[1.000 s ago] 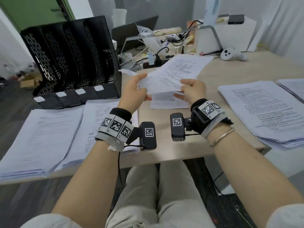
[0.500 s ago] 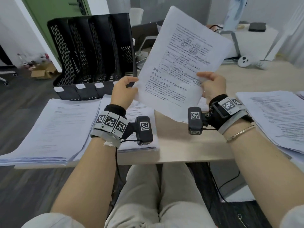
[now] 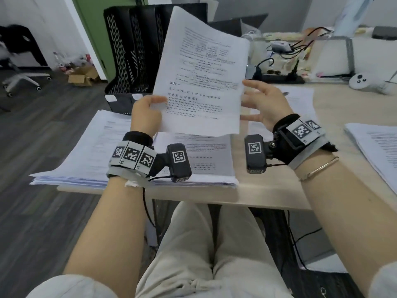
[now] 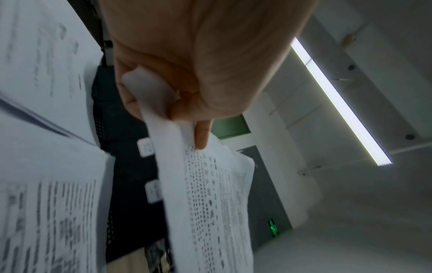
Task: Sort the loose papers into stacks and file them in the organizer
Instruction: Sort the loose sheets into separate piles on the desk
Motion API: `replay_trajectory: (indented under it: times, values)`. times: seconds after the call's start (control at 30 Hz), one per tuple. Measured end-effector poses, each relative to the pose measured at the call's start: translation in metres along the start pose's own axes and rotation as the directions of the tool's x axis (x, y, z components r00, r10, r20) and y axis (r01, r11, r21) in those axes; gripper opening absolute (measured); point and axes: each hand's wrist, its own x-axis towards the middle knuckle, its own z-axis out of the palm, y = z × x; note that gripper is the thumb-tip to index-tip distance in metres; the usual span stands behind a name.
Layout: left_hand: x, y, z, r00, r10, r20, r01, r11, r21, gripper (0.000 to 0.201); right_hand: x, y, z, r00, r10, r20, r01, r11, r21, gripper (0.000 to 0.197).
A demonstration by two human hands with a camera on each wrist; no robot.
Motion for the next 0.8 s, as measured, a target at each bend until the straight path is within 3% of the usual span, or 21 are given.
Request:
replay_trajectory:
  times: [0.13,0.23,0.4,0.53,0.8]
  values:
    - [0.008,-0.015,-0.029,0.995,-0.051,-0.09,0.045,0.997,-0.065,0.066,-0.006,0.002,0.029,0.982,0.08,0.17,-0.063,0.992,-0.107,0.043]
    - [0.009,-0.022,-0.042,0.991,-0.068,-0.114,0.062,0.997,-0.049,0.066,-0.007,0.004,0.045,0.972,0.073,0.222,-0.039,0.988,-0.152,0.043]
    - [-0.002,-0.027,-0.051,0.991,-0.105,-0.086,0.103,0.994,-0.033,0.062,-0.006,0.007,0.053,0.975,0.064,0.211,-0.012,0.971,-0.239,0.047]
    - [-0.011,-0.034,-0.051,0.987,-0.162,-0.006,0.162,0.987,0.008,0.043,-0.005,0.011,0.051,0.986,0.073,0.15,-0.026,0.954,-0.297,0.055]
    - [-0.018,-0.029,-0.044,0.984,-0.142,0.108,0.124,0.98,0.154,0.023,-0.018,0.035,0.038,0.956,0.244,0.162,-0.151,0.885,-0.44,0.061]
